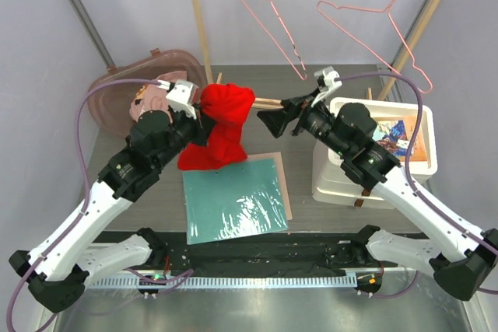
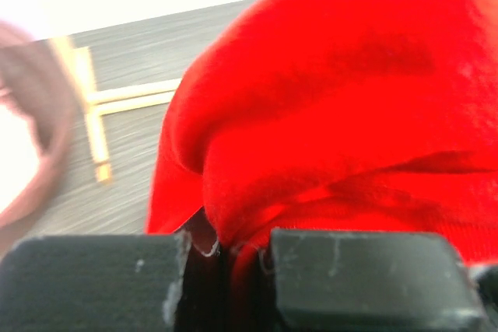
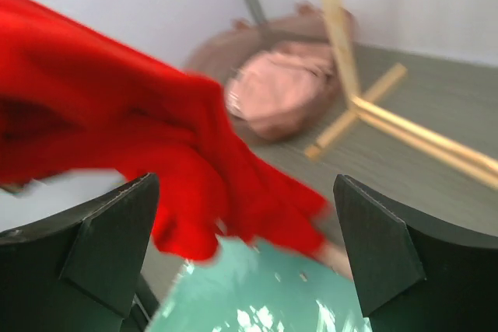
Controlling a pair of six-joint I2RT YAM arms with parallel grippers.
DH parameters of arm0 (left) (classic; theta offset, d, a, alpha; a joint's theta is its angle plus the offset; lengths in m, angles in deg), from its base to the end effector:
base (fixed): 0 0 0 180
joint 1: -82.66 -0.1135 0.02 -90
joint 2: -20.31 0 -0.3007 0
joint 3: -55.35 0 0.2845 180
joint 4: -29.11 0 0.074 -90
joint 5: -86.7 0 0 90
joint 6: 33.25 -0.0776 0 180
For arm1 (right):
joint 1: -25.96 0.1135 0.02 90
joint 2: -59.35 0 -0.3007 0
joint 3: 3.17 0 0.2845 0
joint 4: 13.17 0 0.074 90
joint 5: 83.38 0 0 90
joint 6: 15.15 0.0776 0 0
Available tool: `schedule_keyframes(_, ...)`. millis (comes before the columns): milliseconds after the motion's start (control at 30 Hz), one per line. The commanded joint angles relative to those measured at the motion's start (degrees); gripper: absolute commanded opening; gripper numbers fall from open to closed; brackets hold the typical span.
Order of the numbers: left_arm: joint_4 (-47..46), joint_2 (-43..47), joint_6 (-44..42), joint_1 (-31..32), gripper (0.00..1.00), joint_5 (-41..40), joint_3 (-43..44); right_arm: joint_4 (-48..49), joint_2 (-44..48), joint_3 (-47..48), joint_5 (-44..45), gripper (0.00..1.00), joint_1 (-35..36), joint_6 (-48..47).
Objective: Remove the t-shirt from the hanger
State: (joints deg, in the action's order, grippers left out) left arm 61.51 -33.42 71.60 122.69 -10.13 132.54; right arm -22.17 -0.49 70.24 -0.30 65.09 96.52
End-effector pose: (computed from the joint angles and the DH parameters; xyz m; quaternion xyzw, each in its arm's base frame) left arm 0.1991 -0.1552 0.4457 0.1276 0.7489 -0.2587 0.5966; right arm 0.2237 0.1941 0.4523 -0.1466 0.6625 0.4064 0.6118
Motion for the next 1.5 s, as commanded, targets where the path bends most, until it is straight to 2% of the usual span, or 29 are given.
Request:
schedule_keyframes(0,2.87,-1.10,1.67,-0.65,0.00,-13.36,6.51,-8.09,6.11,-6.54,11.49,0.98,-0.11,-2.25)
schedule_keyframes(133,5.17,-5.41,2.81,-2.93,0.00,-16.98,10.74,-10.74,11.66,-7.97,7.98,0.96,-0.02,-1.64)
schedule_keyframes(300,3.07,-11.03,4.39,-9.52,0.00,-22.77,16.98,-10.83,15.71,-7.88,2.45,0.96,-0.02,-1.10)
schedule_keyframes(367,-0.53,-14.19,4.48,-12.59,0.00,-25.77,20.49,-10.91,17.11,-7.88,1.21,0.96,-0.02,-1.72)
schedule_keyframes(500,-1.68,-21.92,8.68,-17.96,0.00,-28.67,30.51,-12.23,19.31,-7.88,1.03,0.96,-0.02,-2.34)
schedule_keyframes(700,-14.68,-28.61,16.24,-24.29,0.01,-33.24,33.16,-14.25,22.83,-8.15,1.73,0.96,-0.02,-2.25)
schedule_keyframes(767,-12.95,-32.72,23.35,-27.36,0.02,-33.51,35.61,-15.74,23.62,-7.54,2.08,0.96,0.06,-2.51)
schedule_keyframes(800,-8.24,-34.40,25.99,-28.24,0.00,-33.51,39.97,-16.36,23.80,-7.36,2.08,0.96,-0.11,-2.60)
schedule_keyframes(833,-5.66,-35.72,31.06,-29.56,0.00,-33.60,41.76,-16.80,24.15,-7.27,2.26,0.96,-0.02,-2.86)
schedule_keyframes(933,3.74,-39.60,38.82,-30.71,0.00,-35.26,45.99,-18.91,25.03,-6.91,3.05,0.96,-0.02,-3.13)
schedule_keyframes(967,6.81,-40.21,46.07,-30.89,0.00,-36.84,46.43,-19.17,25.20,-7.00,3.22,0.96,-0.02,-3.21)
schedule_keyframes(1033,14.36,-40.05,54.98,-30.80,0.00,-40.08,44.77,-19.26,25.47,-6.92,3.23,0.96,-0.02,-3.21)
schedule_keyframes(1067,15.71,-39.61,62.33,-30.80,0.00,-40.45,43.46,-19.26,25.56,-6.92,2.88,0.96,-0.02,-3.13)
schedule_keyframes(1100,15.54,-38.21,64.49,-30.80,0.00,-40.45,41.01,-19.26,25.47,-6.74,2.79,0.96,-0.11,-3.30)
schedule_keyframes(1167,7.92,-36.45,67.31,-30.80,0.00,-39.05,31.96,-19.26,25.21,-6.57,2.70,0.96,-0.02,-3.39)
schedule_keyframes(1233,6.05,-34.95,71.61,-30.80,0.00,-38.52,25.90,-19.35,25.12,-6.56,2.26,0.96,-0.02,-3.56)
schedule_keyframes(1267,6.83,-34.86,76.07,-30.80,0.00,-38.43,25.08,-19.35,25.03,-6.56,2.17,0.96,-0.11,-3.65)
schedule_keyframes(1367,11.13,-35.47,82.33,-31.24,0.00,-36.86,23.67,-19.53,25.29,-6.91,2.00,0.96,-0.02,-3.48)
schedule_keyframes(1400,13.06,-35.73,87.66,-31.85,0.00,-36.33,24.02,-19.61,25.55,-6.92,1.91,0.96,-0.02,-3.39)
schedule_keyframes(1467,19.72,-37.66,93.40,-33.17,0.00,-32.56,25.60,-19.79,26.26,-7.35,2.17,0.96,-0.02,-3.13)
